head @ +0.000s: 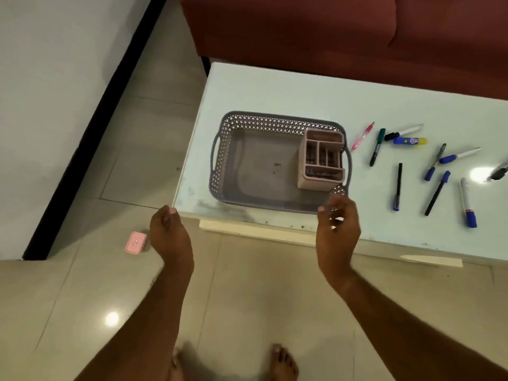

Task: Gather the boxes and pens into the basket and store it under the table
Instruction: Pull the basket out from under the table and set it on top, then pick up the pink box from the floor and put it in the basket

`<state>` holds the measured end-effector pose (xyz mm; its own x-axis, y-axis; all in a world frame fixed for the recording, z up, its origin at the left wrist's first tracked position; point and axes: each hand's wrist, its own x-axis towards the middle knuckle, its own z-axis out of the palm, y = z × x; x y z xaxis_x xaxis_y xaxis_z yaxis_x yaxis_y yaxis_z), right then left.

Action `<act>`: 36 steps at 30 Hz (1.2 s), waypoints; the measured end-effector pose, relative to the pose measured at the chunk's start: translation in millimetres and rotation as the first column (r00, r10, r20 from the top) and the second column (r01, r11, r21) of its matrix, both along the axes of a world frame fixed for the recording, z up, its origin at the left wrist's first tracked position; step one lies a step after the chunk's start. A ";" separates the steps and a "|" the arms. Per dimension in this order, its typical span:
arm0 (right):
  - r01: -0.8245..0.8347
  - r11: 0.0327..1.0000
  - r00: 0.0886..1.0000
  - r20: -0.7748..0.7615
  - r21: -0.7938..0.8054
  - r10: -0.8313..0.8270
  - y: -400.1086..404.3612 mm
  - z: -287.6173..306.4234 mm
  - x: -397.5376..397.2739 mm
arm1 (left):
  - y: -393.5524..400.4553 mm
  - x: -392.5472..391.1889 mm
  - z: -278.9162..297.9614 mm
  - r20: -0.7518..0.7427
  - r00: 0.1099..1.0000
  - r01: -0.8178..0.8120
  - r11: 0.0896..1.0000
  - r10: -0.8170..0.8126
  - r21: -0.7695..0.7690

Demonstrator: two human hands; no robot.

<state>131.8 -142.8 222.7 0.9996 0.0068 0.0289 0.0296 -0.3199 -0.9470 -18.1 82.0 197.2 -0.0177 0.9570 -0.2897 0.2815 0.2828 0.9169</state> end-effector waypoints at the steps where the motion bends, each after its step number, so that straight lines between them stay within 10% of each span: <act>1: -0.068 0.997 0.997 -0.019 0.024 0.068 8.1 2.1 -16.0 | 3.6 -12.0 -1.6 0.004 0.999 -0.043 0.999 0.043 -0.011; 15: -0.511 0.847 0.752 -0.401 0.146 0.523 189.2 -15.8 -203.8 | 115.5 -197.9 -44.9 -0.083 0.981 -0.194 0.940 0.177 -0.280; 36: -0.544 0.834 0.507 -0.757 0.090 0.412 381.3 -222.2 -268.2 | 257.4 -256.4 -197.4 0.039 0.993 -0.060 0.763 0.111 -0.644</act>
<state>-136.4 238.5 0.5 0.5225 0.4282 -0.7373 -0.4446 -0.6011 -0.6642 -274.4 339.4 -0.3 -0.0456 0.5437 -0.8381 0.1698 0.8309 0.5298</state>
